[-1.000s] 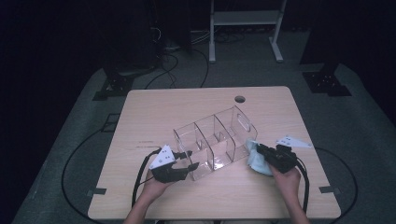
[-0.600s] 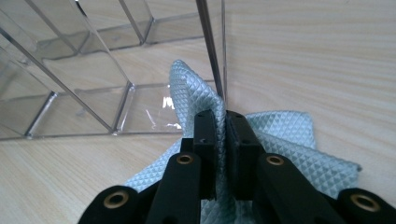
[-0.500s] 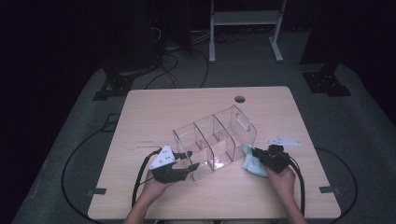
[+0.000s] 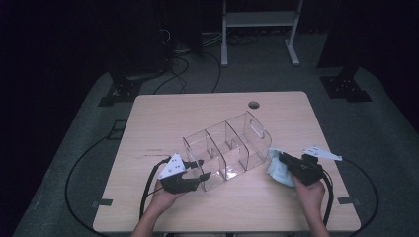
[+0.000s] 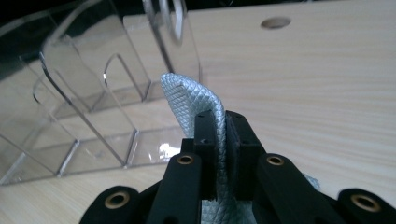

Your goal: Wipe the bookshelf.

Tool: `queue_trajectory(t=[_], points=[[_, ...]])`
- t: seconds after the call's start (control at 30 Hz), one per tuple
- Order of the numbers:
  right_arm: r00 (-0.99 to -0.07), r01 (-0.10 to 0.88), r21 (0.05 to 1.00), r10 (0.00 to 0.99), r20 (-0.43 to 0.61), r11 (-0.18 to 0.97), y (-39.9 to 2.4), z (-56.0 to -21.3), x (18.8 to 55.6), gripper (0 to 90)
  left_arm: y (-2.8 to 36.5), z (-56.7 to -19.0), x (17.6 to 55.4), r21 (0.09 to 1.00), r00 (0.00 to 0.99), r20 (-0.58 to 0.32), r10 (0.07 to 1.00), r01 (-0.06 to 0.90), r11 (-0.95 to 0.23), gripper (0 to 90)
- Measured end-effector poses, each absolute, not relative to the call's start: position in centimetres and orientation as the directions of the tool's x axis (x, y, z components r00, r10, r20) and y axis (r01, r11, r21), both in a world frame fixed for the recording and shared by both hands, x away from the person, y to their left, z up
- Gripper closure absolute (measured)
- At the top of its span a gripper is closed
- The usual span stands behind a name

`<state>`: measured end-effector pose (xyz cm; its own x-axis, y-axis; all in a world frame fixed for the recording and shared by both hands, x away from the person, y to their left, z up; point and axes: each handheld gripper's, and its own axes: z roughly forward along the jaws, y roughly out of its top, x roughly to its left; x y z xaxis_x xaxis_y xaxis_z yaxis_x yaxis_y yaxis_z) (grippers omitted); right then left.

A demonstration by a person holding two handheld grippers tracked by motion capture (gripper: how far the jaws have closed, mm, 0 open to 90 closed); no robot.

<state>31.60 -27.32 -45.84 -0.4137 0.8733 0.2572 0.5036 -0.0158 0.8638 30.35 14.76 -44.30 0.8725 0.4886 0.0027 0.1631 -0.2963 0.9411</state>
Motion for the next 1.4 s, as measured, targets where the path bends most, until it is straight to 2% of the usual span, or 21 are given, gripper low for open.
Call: queue_trajectory(t=[0.17,0.43,0.7,0.97,1.23,1.3,1.4], points=[[-0.425,0.45,0.891,0.867,0.262,-0.049,-28.0,-43.6,30.9,83.2,14.7,-44.3,30.4,0.942,0.873,0.002,0.487,0.162,-0.295,47.4],[-0.477,0.408,0.913,0.853,0.211,0.003,-25.9,-41.3,31.6,83.1,14.8,-44.3,30.4,0.941,0.874,0.004,0.487,0.162,-0.297,47.4],[-0.481,0.46,0.887,0.853,0.203,0.049,-24.4,-43.9,32.5,83.1,14.8,-44.3,30.4,0.941,0.874,0.003,0.486,0.161,-0.296,47.4],[-0.451,0.556,0.83,0.857,0.248,0.052,-24.2,-47.8,33.7,83.1,14.8,-44.3,30.4,0.942,0.873,0.002,0.487,0.162,-0.293,47.5],[-0.46,0.513,0.857,0.855,0.24,0.036,-24.5,-46.1,33.2,83.1,14.7,-44.4,30.3,0.941,0.872,0.001,0.489,0.164,-0.295,47.5],[-0.462,0.518,0.854,0.856,0.233,0.047,-24.4,-46.3,33.3,83.1,14.7,-44.4,30.3,0.941,0.872,0.003,0.489,0.163,-0.296,47.5],[-0.454,0.584,0.804,0.864,0.216,0.107,-23.7,-48.3,34.3,83.0,14.7,-44.3,30.3,0.942,0.871,0.001,0.492,0.164,-0.292,47.5]])
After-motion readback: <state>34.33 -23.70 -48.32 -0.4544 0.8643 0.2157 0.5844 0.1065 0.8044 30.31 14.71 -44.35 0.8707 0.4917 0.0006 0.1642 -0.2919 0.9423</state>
